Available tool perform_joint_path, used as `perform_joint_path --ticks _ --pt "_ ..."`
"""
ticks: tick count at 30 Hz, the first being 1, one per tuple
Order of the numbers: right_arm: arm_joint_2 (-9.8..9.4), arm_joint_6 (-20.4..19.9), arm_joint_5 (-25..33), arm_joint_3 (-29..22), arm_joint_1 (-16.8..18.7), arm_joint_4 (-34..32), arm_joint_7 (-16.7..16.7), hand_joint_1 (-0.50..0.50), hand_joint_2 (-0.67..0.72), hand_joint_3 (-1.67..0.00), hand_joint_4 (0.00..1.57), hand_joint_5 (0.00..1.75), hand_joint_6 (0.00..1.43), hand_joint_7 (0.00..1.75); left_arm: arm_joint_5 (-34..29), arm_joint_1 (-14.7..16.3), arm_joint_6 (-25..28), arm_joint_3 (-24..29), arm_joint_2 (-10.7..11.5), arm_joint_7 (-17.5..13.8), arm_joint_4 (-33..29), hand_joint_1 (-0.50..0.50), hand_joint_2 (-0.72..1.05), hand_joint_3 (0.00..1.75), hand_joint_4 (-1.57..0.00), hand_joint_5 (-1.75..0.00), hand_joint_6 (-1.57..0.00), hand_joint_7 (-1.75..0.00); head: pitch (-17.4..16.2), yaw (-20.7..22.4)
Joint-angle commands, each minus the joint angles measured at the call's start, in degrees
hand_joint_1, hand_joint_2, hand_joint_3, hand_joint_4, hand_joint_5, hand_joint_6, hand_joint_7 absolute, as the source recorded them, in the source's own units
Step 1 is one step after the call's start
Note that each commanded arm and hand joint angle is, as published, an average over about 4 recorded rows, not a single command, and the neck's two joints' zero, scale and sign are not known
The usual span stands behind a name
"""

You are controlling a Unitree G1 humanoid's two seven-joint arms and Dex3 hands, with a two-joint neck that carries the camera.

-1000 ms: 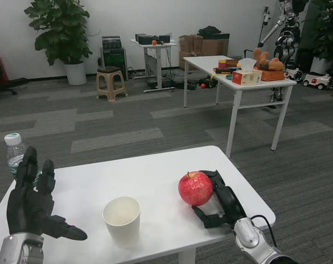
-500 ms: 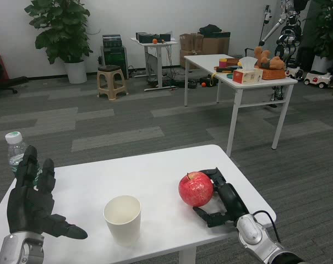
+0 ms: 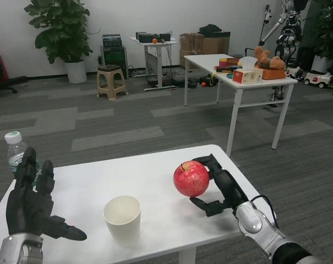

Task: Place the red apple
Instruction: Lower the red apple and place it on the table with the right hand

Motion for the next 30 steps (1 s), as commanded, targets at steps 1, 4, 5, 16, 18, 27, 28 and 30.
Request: perform_joint_path --ticks 1,4,5,16,18,27,28,30 --pt "-1.64 2.28 -2.38 -1.50 0.25 -3.36 1.06 -0.42 -0.60 -1.03 0.06 1.36 0.40 1.40 -0.31 0.35 -0.48 0.39 0.60 -0.08 0.09 -0.48 -0.55 0.09 0.00 -0.05 0.00 0.00 0.00 0.00" --pt "-2.10 4.08 -5.12 -2.91 0.45 -5.62 2.20 -0.42 -0.60 -1.03 0.06 1.38 0.40 1.43 -0.31 0.35 -0.48 0.39 0.62 -0.08 0.09 -0.48 -0.55 0.09 0.00 -0.10 0.00 0.00 -0.14 -0.21" --pt "-2.34 4.59 -6.13 -3.37 0.47 -6.17 2.64 -0.42 -0.60 -1.01 0.06 1.41 0.40 1.45 -0.31 0.35 -0.48 0.39 0.65 -0.08 0.09 -0.48 -0.55 0.09 0.00 -0.10 0.00 0.00 -0.17 -0.26" --pt "-3.82 10.19 -18.61 -8.36 0.23 -9.36 7.65 -0.42 -0.60 -0.95 0.06 1.45 0.37 1.47 -0.31 0.44 -0.48 0.39 0.89 -0.08 0.09 -0.48 -0.57 0.09 0.00 -0.03 0.00 0.00 -0.38 -0.76" --pt "-3.79 10.90 -19.82 -8.78 0.12 -9.40 8.09 -0.42 -0.60 -0.95 0.06 1.45 0.37 1.47 -0.31 0.44 -0.48 0.39 0.89 -0.08 0.09 -0.48 -0.59 0.09 0.00 -0.05 0.00 0.00 -0.45 -0.81" --pt "-2.59 13.31 -22.88 -9.68 -0.70 -6.54 9.98 -0.42 -0.60 -0.95 0.06 1.45 0.35 1.47 -0.31 0.44 -0.48 0.22 0.93 -0.08 0.18 -0.48 -0.55 0.09 0.00 0.00 0.00 0.00 -0.79 -1.34" --pt "-2.12 13.38 -23.32 -9.94 -0.87 -5.69 10.02 -0.42 -0.60 -0.95 0.06 1.45 0.36 1.47 -0.31 0.42 -0.48 0.15 0.95 -0.08 0.20 -0.48 -0.55 0.09 0.00 0.00 0.00 0.00 -0.78 -1.33" --pt "-1.16 13.44 -24.11 -10.34 -1.20 -4.06 10.07 -0.42 -0.60 -0.95 0.06 1.45 0.37 1.47 -0.31 0.38 -0.48 0.04 0.98 -0.06 0.25 -0.48 -0.55 0.09 0.00 -0.03 0.00 0.00 -0.91 -1.20"
